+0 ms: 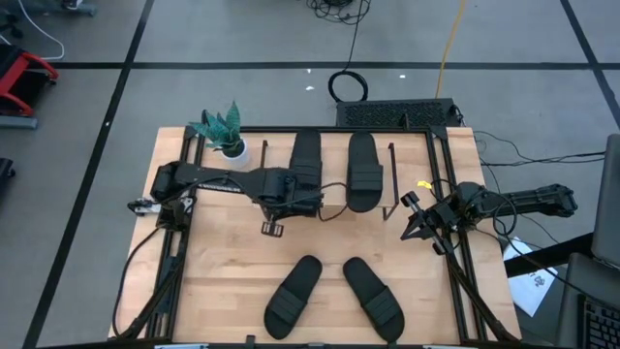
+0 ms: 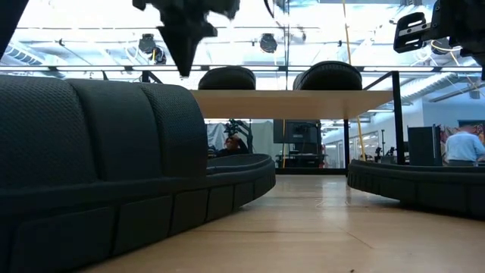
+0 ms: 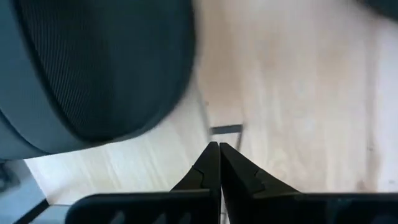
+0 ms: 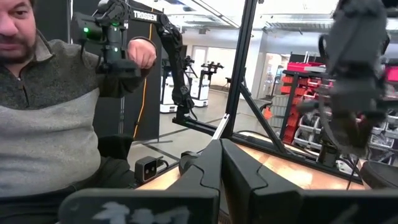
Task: Pick and place slides into the shelf
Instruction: Put the black slipper under the shelf
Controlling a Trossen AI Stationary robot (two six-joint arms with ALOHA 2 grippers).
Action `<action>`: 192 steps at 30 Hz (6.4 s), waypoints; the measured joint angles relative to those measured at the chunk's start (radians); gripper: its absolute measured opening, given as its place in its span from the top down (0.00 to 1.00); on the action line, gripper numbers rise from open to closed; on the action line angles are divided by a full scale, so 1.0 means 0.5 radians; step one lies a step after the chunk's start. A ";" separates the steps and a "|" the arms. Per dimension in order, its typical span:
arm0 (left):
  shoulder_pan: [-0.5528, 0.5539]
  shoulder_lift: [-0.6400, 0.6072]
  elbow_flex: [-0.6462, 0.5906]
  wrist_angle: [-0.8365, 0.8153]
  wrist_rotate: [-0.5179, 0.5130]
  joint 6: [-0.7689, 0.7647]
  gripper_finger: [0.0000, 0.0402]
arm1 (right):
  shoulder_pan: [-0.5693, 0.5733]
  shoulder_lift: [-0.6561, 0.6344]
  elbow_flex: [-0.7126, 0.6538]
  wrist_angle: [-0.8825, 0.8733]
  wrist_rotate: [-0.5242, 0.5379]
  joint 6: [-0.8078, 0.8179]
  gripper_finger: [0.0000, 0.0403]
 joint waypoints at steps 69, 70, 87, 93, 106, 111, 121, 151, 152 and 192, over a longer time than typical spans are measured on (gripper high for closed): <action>-0.401 -2.648 -3.439 3.977 0.281 0.426 1.00 | 0.000 0.139 0.002 0.015 -0.001 -0.063 1.00; -0.407 -2.649 -3.460 4.019 0.282 0.436 1.00 | 0.000 0.139 0.001 0.014 -0.001 -0.064 1.00; -0.402 -2.649 -3.275 4.075 0.108 0.992 1.00 | 0.000 0.282 -0.001 0.069 -0.008 -0.105 1.00; -0.402 -2.643 -3.202 3.932 0.108 1.068 1.00 | 0.004 0.309 -0.001 0.201 -0.008 -0.136 1.00; -0.402 -2.643 -3.204 3.805 0.107 1.048 1.00 | 0.423 0.444 0.628 -0.795 0.678 -0.364 0.97; -0.402 -2.643 -3.204 3.746 0.107 1.030 1.00 | 0.646 0.752 0.944 -1.156 0.967 -0.082 0.91; -0.401 -2.643 -3.205 3.709 0.108 0.998 0.99 | 1.062 1.257 1.045 -0.919 1.040 0.333 0.69; -0.402 -2.643 -3.206 3.853 0.178 0.884 0.97 | 2.022 2.157 1.102 -0.650 2.266 1.077 0.71; -0.401 -2.643 -3.206 3.855 0.178 0.889 0.97 | 2.015 2.162 1.102 -0.597 2.251 1.063 0.71; -0.401 -2.643 -3.206 3.878 0.181 0.875 0.98 | 2.212 2.976 2.124 -2.193 2.350 2.045 0.74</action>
